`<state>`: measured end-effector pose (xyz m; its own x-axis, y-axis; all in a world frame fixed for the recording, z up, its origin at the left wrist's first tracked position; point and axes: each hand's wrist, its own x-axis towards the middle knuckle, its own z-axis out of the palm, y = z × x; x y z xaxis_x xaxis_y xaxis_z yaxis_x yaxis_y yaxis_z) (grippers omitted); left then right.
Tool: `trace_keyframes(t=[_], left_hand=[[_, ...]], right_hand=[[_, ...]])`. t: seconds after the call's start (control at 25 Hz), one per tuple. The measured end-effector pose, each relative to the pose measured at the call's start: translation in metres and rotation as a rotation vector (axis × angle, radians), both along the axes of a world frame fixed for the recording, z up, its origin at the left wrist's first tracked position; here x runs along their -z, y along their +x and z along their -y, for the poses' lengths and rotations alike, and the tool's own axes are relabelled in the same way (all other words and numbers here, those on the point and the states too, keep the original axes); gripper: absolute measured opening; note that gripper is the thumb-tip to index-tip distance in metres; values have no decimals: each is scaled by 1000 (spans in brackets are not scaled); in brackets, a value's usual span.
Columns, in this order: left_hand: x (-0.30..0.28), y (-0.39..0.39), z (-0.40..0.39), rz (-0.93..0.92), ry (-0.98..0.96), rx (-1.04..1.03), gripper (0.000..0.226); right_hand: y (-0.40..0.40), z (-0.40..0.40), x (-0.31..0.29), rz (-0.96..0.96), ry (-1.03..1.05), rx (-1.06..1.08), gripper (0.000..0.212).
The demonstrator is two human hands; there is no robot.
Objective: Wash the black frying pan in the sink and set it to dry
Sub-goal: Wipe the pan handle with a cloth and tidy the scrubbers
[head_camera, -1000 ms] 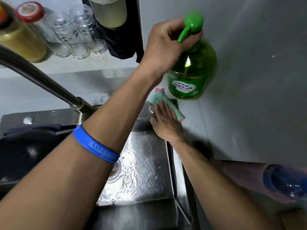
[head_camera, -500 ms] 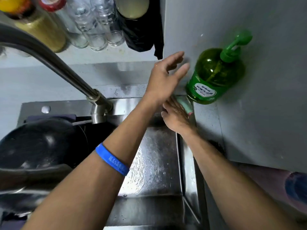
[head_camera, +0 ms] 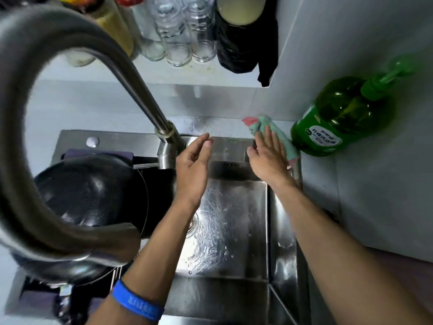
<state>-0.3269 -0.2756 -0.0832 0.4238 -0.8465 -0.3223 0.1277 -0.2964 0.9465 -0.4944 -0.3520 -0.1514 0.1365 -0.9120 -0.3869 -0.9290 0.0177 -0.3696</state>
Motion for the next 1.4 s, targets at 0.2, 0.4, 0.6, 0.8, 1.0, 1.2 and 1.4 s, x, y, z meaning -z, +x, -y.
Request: trace_keyframes(t=[0.2, 0.4, 0.6, 0.8, 1.0, 1.2, 1.4], left_hand=[[-7, 4, -1, 13, -40, 47, 29], [2, 14, -21, 23, -10, -6, 30], [7, 18, -57, 6, 39, -22, 26], [24, 23, -81, -11, 112, 14, 24], [27, 31, -127, 46, 263, 92, 21], [14, 53, -156, -138, 409, -40, 33], [-4, 71, -167, -505, 475, 47, 38]], right_hand=[[31, -8, -6, 140, 43, -334, 55], [68, -15, -6, 90, -18, -154, 56], [100, -2, 0, 195, -53, -351, 53], [111, -23, 3, 182, -220, -306, 50], [66, -60, -9, 458, -113, 106, 18], [81, -169, -27, 888, 262, 710, 26], [150, -243, -68, 1312, 641, 1085, 19]])
